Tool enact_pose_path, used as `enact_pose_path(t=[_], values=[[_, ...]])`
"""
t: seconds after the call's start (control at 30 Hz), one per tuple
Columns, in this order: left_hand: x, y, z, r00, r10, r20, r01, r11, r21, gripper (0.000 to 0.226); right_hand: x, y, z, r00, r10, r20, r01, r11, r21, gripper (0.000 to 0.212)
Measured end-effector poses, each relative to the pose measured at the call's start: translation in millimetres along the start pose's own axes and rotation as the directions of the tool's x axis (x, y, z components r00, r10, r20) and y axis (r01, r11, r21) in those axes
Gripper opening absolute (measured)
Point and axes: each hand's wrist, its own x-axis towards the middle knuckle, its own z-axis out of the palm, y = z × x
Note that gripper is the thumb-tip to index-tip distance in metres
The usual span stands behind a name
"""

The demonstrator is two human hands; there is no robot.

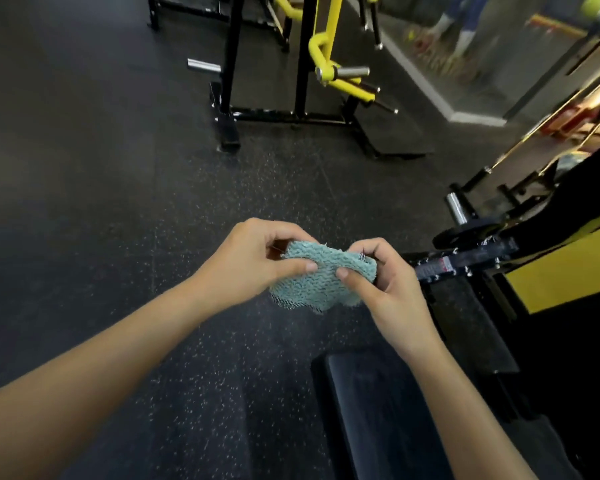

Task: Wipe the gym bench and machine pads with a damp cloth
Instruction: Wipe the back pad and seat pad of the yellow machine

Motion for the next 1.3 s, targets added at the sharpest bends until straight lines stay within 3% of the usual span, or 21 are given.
enact_pose_path(t=[0.37, 0.67, 0.97, 1.3], values=[[57, 68, -47, 0.994, 0.107, -0.008, -0.107, 0.994, 0.039, 0.016, 55, -75, -20, 0.995, -0.083, -0.058, 0.082, 0.996, -0.029, 0.01], [114, 123, -123, 0.95, 0.252, 0.185, -0.269, 0.96, 0.074, 0.013, 98, -145, 2, 0.953, -0.125, -0.277, 0.114, 0.992, -0.056, 0.013], [176, 166, -141, 0.82, 0.338, 0.461, -0.394, 0.919, 0.026, 0.01, 99, -186, 5, 0.836, -0.11, -0.537, 0.067, 0.993, -0.099, 0.006], [240, 198, -17, 0.553, 0.464, 0.692, -0.454, 0.864, -0.217, 0.012, 43, -191, -77, 0.636, -0.042, -0.771, -0.132, 0.978, -0.163, 0.005]])
